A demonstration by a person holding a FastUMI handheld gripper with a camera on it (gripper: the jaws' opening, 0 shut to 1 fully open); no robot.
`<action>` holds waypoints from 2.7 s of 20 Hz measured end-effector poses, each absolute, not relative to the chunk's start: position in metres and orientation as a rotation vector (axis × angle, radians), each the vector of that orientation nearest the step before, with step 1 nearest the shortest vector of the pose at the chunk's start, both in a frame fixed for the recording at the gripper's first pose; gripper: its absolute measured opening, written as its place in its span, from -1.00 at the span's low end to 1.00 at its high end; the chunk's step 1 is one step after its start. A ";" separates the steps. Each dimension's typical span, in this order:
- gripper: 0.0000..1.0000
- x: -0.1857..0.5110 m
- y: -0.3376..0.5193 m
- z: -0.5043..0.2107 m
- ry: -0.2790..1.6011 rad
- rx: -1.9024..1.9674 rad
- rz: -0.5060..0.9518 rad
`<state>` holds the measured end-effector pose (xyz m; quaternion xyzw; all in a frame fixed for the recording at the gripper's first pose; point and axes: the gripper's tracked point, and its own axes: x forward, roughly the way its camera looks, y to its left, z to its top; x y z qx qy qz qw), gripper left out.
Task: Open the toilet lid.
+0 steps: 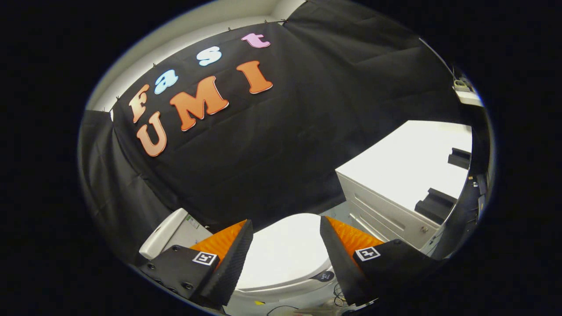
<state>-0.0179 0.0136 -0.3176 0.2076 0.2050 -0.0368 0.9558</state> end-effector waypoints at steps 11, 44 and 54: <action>0.98 -0.041 0.012 -0.433 0.616 0.466 -0.127; 0.40 -0.065 0.027 -0.635 0.878 1.194 -0.228; -0.84 -0.055 0.028 -0.614 0.832 1.325 -0.208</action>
